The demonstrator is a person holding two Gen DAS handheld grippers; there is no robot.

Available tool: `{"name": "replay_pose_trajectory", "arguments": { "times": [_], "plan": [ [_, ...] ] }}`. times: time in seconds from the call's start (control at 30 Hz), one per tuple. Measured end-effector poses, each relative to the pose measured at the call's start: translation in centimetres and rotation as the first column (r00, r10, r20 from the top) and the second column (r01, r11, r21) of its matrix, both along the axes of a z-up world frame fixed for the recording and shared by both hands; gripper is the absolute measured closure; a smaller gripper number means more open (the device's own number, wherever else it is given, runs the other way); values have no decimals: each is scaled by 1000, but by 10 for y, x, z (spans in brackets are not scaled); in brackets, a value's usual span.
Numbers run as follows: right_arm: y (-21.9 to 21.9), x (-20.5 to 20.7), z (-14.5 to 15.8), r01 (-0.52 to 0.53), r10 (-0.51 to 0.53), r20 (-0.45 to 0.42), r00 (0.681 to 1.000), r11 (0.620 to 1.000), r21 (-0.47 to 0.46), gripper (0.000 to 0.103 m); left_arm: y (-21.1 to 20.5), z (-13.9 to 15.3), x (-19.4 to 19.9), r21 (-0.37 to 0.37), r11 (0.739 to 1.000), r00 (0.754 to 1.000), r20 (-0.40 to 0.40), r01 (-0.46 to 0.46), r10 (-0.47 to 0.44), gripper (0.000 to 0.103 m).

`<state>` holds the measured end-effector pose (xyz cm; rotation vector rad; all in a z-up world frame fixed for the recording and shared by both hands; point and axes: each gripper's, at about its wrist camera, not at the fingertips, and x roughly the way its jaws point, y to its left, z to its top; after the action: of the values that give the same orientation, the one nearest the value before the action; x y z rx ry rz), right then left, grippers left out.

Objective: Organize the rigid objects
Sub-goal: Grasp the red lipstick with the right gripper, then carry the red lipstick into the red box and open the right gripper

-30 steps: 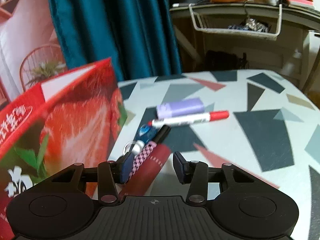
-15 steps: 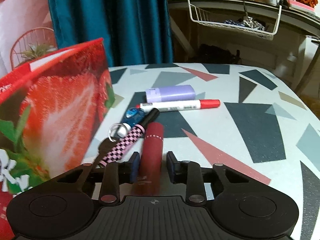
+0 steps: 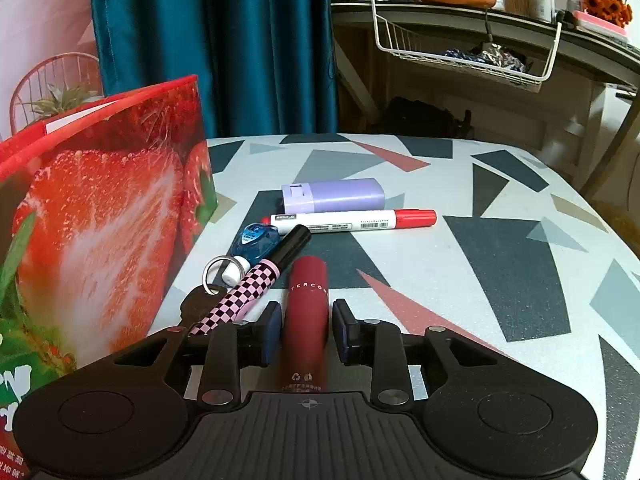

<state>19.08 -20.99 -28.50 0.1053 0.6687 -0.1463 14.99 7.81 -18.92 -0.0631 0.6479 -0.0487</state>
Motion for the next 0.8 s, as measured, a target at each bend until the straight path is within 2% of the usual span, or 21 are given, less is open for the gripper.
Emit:
{"name": "replay_pose_trajectory", "arguments": {
  "times": [0.13,0.37,0.53,0.8],
  "plan": [
    [5,-1,0,-11,11,-2,1000,1000,-27,74,0,0,0,-3,1000,1000,2,-1,1,90],
    [4,-2,1,-11,11,0,1000,1000,-20,74,0,0,0,-5,1000,1000,2,-1,1,90],
    [3,-3,1,3,-3,1,1000,1000,-18,81,0,0,0,-4,1000,1000,2,-1,1,90],
    [0,-4,4,4,-4,-3,1000,1000,-5,82,1,-1,1,-8,1000,1000,-1,1,-1,90]
  ]
}}
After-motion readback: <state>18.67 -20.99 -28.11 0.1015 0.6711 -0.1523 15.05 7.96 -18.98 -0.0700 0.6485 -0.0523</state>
